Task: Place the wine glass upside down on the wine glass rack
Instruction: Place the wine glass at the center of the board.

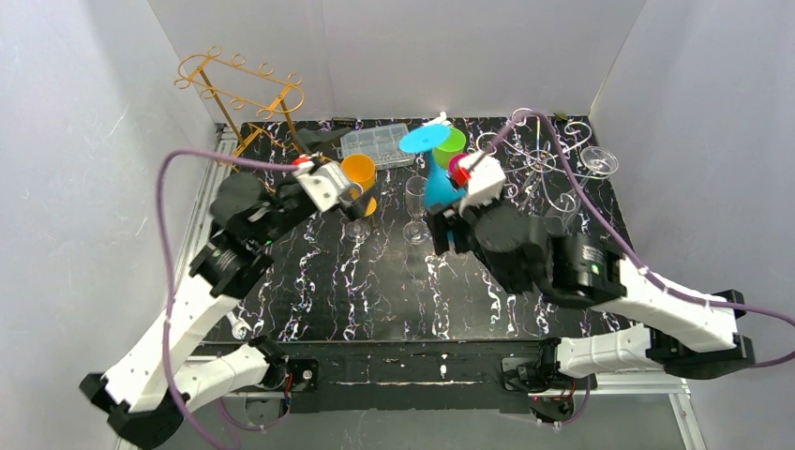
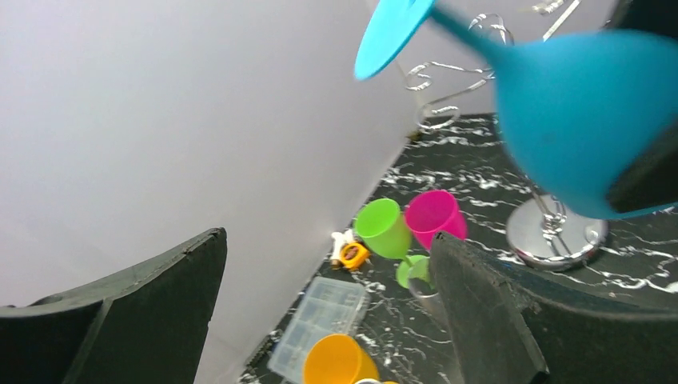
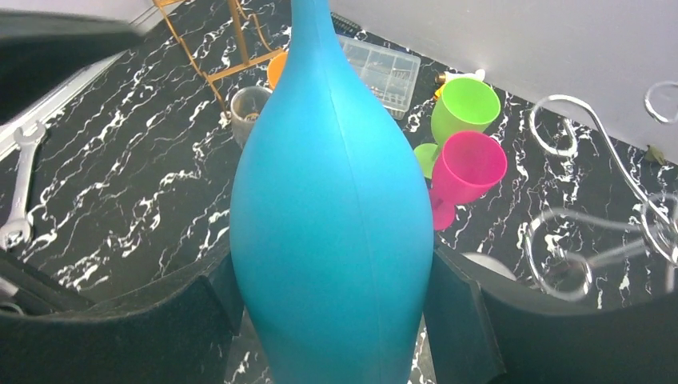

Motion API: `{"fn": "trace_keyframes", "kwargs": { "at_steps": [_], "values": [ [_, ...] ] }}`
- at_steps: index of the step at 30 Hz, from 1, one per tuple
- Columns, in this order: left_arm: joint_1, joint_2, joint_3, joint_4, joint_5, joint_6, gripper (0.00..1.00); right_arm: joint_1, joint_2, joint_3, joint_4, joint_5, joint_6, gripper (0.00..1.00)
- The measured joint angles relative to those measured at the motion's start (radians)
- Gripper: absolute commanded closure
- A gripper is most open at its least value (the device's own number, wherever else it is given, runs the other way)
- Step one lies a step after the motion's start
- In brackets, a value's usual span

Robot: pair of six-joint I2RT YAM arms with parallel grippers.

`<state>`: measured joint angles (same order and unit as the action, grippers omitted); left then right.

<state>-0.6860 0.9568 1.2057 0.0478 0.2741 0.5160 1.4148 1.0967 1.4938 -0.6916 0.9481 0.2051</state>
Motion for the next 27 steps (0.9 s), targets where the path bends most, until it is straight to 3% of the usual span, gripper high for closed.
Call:
{"fn": "trace_keyframes", "kwargs": {
  "at_steps": [5, 8, 13, 20, 23, 27],
  "values": [
    [0.024, -0.169, -0.001, -0.055, -0.009, 0.041, 0.02, -0.251, 0.186, 0.170, -0.077, -0.261, -0.006, 0.77],
    [0.023, -0.267, 0.001, -0.116, -0.023, 0.077, 0.02, -0.337, 0.299, 0.254, -0.211, -0.398, -0.005, 0.77],
    [0.023, -0.310, 0.033, -0.261, 0.004, 0.158, 0.02, -0.340, 0.433, 0.346, -0.324, -0.682, 0.014, 0.73],
    [0.024, -0.334, -0.008, -0.451, 0.109, 0.338, 0.02, -0.334, 0.414, 0.388, -0.362, -0.962, 0.066, 0.66],
    [0.023, -0.345, -0.036, -0.494, 0.130, 0.375, 0.02, -0.334, 0.390, 0.347, -0.350, -1.030, 0.074, 0.66],
    [0.024, -0.350, -0.042, -0.514, 0.128, 0.364, 0.02, -0.323, 0.380, 0.162, -0.291, -1.056, 0.083, 0.63]
  ]
}}
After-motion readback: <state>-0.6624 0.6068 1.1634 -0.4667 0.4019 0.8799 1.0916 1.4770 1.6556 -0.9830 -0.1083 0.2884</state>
